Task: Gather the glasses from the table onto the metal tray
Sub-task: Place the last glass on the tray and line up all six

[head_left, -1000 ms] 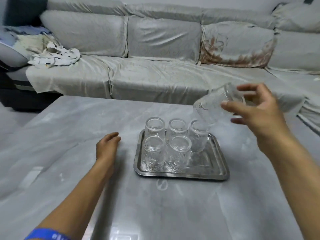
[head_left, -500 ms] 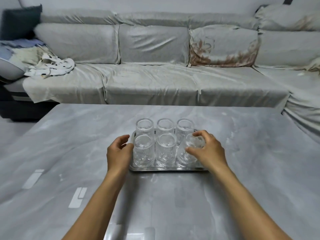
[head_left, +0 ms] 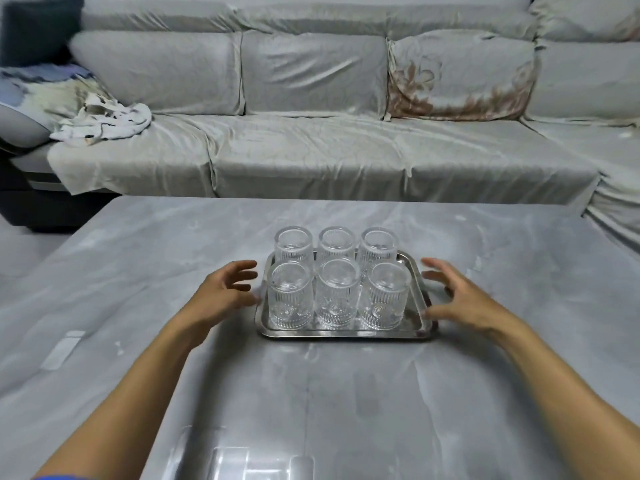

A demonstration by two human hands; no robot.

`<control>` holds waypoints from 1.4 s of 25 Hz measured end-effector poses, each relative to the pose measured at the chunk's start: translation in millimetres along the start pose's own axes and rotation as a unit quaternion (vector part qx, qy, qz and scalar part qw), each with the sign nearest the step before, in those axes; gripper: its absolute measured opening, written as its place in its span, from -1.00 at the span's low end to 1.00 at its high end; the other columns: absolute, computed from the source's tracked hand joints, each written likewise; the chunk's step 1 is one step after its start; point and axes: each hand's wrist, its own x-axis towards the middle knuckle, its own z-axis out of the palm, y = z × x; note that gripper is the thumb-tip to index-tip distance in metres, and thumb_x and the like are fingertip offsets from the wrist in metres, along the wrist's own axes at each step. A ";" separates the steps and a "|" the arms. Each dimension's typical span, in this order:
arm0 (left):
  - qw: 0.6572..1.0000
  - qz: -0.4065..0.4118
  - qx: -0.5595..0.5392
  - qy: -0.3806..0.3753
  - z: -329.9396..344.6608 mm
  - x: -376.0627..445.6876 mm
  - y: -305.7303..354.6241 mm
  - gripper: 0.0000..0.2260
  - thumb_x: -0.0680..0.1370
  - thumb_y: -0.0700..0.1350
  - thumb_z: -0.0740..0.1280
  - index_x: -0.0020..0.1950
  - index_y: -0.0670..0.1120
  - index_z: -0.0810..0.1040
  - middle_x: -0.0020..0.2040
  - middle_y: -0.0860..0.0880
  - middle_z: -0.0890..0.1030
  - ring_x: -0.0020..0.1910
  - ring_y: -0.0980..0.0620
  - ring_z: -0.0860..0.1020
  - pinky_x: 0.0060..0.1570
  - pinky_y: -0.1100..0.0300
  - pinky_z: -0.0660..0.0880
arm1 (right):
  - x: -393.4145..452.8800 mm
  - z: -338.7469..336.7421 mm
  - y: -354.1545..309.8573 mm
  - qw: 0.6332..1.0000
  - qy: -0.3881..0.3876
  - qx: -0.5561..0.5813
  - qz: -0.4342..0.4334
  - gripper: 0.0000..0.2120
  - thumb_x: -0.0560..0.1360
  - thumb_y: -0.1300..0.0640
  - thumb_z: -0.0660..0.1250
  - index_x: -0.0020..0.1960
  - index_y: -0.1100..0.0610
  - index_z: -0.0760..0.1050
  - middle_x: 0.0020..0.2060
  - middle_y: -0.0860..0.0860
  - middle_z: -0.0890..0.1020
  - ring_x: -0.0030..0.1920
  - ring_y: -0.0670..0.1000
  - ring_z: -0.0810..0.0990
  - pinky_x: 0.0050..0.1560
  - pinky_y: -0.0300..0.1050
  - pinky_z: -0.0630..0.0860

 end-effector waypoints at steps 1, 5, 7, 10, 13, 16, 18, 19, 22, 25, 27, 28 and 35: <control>0.999 0.006 0.015 -0.047 3.0 5.8 -1.8 -0.39 0.39 -0.35 0.45 0.33 0.13 0.45 0.25 0.12 0.56 0.17 0.09 0.55 0.00 0.17 0.50 | 4.1 6.2 6.9 0.999 -0.045 -0.021 0.004 -0.04 0.28 0.38 0.54 0.52 0.01 0.14 0.44 0.02 0.36 0.40 -0.03 0.32 0.25 -0.27 0.35; 0.985 -0.005 0.061 -0.161 0.6 24.0 -3.1 -0.16 0.29 -0.29 0.56 0.25 0.45 0.28 0.18 0.49 0.46 0.11 0.23 0.55 -0.14 0.39 0.53 | 26.7 10.8 5.1 0.991 -0.124 -0.050 0.009 0.13 0.25 0.28 0.60 0.57 -0.08 -0.04 0.51 -0.09 0.22 0.45 -0.03 0.27 0.45 -0.06 0.25; 0.978 0.013 0.096 -0.186 -0.5 29.0 -4.2 -0.08 0.25 -0.24 0.59 0.30 0.49 0.23 0.23 0.47 0.43 0.16 0.19 0.52 -0.07 0.41 0.52 | 36.3 9.7 5.5 0.990 -0.132 -0.045 0.005 0.15 0.25 0.31 0.59 0.57 -0.11 -0.06 0.54 -0.12 0.14 0.47 -0.06 0.22 0.47 -0.04 0.22; 0.973 0.027 0.112 -0.199 3.5 31.7 -3.4 -0.03 0.30 -0.28 0.57 0.48 0.35 0.16 0.38 0.23 0.43 0.30 0.06 0.44 0.24 0.21 0.46 | 43.0 11.6 6.4 0.989 -0.145 -0.037 -0.001 0.15 0.25 0.34 0.57 0.57 -0.15 -0.05 0.54 -0.11 0.16 0.49 -0.08 0.18 0.47 -0.08 0.21; 0.978 0.031 0.086 -0.188 6.3 29.7 -3.7 -0.08 0.35 -0.36 0.51 0.51 0.26 0.17 0.39 0.19 0.42 0.30 0.00 0.43 0.16 0.22 0.52 | 46.1 11.4 10.2 0.990 -0.141 -0.021 -0.002 0.14 0.25 0.36 0.57 0.56 -0.15 -0.03 0.54 -0.05 0.18 0.51 -0.08 0.14 0.45 -0.11 0.24; 0.981 0.038 0.085 -0.172 7.6 26.9 -2.0 -0.09 0.35 -0.37 0.51 0.52 0.20 0.19 0.41 0.12 0.42 0.29 -0.05 0.44 0.11 0.13 0.58 | 47.8 14.0 15.2 0.993 -0.113 -0.031 -0.012 0.12 0.24 0.33 0.59 0.56 -0.10 0.00 0.53 -0.01 0.23 0.50 -0.06 0.19 0.47 -0.01 0.22; 0.982 0.035 0.081 -0.169 9.1 23.8 -0.9 -0.11 0.35 -0.38 0.51 0.52 0.17 0.21 0.42 0.09 0.41 0.29 -0.07 0.44 0.11 0.02 0.59 | 46.8 17.1 20.1 0.993 -0.106 -0.046 -0.006 0.11 0.25 0.30 0.60 0.56 -0.09 0.01 0.51 -0.01 0.27 0.49 -0.04 0.22 0.48 0.02 0.20; 0.982 0.032 0.078 -0.169 8.8 21.7 -0.2 -0.12 0.36 -0.40 0.50 0.52 0.15 0.22 0.42 0.08 0.41 0.29 -0.08 0.44 0.10 -0.01 0.59 | 45.3 17.2 21.2 0.992 -0.112 -0.056 -0.002 0.10 0.25 0.29 0.59 0.56 -0.10 0.01 0.50 -0.03 0.29 0.48 -0.03 0.24 0.48 0.02 0.19; 0.990 0.047 0.065 -0.118 6.6 19.4 12.1 -0.21 0.37 -0.48 0.40 0.48 0.08 0.32 0.43 0.08 0.43 0.32 -0.03 0.47 0.04 0.04 0.58 | 40.9 5.5 7.6 0.993 -0.054 -0.102 -0.019 -0.07 0.30 0.34 0.54 0.51 -0.06 0.18 0.40 -0.06 0.41 0.43 0.03 0.33 0.40 -0.05 0.30; 0.987 0.141 0.041 0.068 6.6 24.3 44.8 -0.42 0.42 -0.40 0.36 0.34 0.08 0.49 0.33 0.08 0.53 0.32 0.05 0.48 0.14 0.11 0.48 | 40.3 -4.5 -36.2 0.957 0.225 -0.140 -0.121 -0.53 0.39 0.25 0.43 0.25 -0.04 0.48 0.12 -0.07 0.62 0.20 0.05 0.55 0.16 -0.03 0.47; 0.969 0.203 0.106 0.093 14.6 26.0 62.6 -0.53 0.46 -0.27 0.38 0.32 0.07 0.52 0.32 0.08 0.54 0.32 0.09 0.45 0.25 0.12 0.38 | 40.1 11.2 -70.2 0.935 0.255 -0.145 -0.202 -0.68 0.45 0.14 0.38 0.19 -0.01 0.54 0.09 -0.06 0.64 0.13 0.00 0.56 0.13 -0.07 0.46; 0.959 0.217 0.165 0.076 21.1 26.4 66.2 -0.54 0.46 -0.21 0.39 0.35 0.06 0.50 0.36 0.06 0.52 0.36 0.08 0.41 0.32 0.09 0.33 | 39.6 24.5 -82.2 0.933 0.222 -0.172 -0.226 -0.70 0.47 0.10 0.36 0.20 0.01 0.55 0.14 -0.05 0.64 0.16 0.01 0.54 0.15 -0.08 0.42; 0.937 0.181 0.298 0.024 33.7 28.5 48.6 -0.54 0.50 0.00 0.36 0.40 0.07 0.45 0.48 0.11 0.39 0.48 0.00 0.25 0.44 -0.10 0.22 | 48.4 81.6 -86.5 0.929 0.102 -0.316 -0.162 -0.54 0.57 -0.14 0.18 0.45 -0.08 0.32 0.48 -0.09 0.35 0.53 0.09 0.10 0.44 0.08 0.10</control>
